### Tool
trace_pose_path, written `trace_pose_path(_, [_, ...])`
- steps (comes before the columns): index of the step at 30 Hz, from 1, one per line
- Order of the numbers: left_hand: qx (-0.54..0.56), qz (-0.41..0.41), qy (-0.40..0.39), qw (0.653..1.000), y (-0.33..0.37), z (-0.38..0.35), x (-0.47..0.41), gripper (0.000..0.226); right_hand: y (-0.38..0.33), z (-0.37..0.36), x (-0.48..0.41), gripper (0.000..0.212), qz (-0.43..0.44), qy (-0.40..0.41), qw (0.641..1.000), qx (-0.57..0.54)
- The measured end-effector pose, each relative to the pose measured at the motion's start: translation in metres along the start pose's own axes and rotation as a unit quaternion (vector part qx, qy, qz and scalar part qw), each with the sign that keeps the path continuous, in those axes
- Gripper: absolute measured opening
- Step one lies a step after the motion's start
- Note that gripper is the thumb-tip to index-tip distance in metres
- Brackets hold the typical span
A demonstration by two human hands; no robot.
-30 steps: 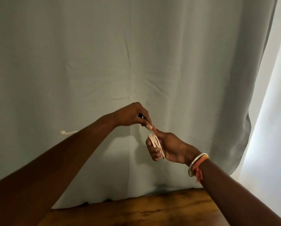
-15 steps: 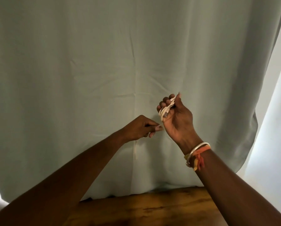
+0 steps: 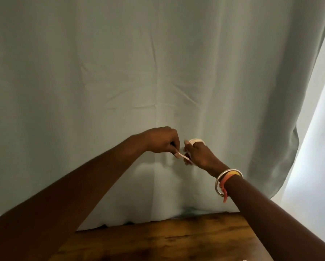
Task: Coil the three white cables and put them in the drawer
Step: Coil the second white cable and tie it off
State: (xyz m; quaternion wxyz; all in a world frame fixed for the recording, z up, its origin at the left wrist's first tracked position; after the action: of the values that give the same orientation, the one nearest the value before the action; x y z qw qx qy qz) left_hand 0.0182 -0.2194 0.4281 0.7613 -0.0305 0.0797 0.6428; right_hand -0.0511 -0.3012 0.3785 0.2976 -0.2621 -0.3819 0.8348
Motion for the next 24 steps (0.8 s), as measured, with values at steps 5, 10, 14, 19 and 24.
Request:
trace_pose_path(5, [-0.018,-0.038,-0.001,0.999,-0.004,0.028,0.003,0.015,0.026,-0.06,0.036,0.061,-0.171,-0.273,0.927,-0.189])
trace_pose_path(10, [-0.074,-0.046,0.047,0.995,-0.021,0.04,0.008,0.015,-0.009,-0.083,0.058,0.077,-0.12,-0.431,0.793,-0.414])
trace_pose_path(14, [-0.042,-0.028,0.129,0.99,-0.032,0.036,0.015,0.018,-0.04,-0.076,0.058,0.072,-0.059,-0.446,0.726,-0.52])
trace_pose_path(19, [0.148,-0.017,0.23,0.962,-0.036,-0.001,0.019,0.019,-0.062,-0.061,0.051,0.067,0.003,-0.439,0.691,-0.575])
trace_pose_path(24, [0.258,0.007,0.283,0.924,-0.024,-0.039,0.021,0.018,-0.065,-0.044,0.04,0.069,0.039,-0.419,0.663,-0.619])
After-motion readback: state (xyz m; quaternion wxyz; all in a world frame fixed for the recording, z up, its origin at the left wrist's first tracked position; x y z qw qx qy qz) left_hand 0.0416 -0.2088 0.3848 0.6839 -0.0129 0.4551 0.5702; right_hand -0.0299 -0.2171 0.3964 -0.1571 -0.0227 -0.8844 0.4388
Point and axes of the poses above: each hand's wrist, its own x-axis away from the middle knuckle, its own z-axis out of the back of the hand, y = z × x, the point moved 9 cm from there along -x, towards the middle knuckle, and after that the axes turned 7 degrees about -z, right-handed, at the moved point
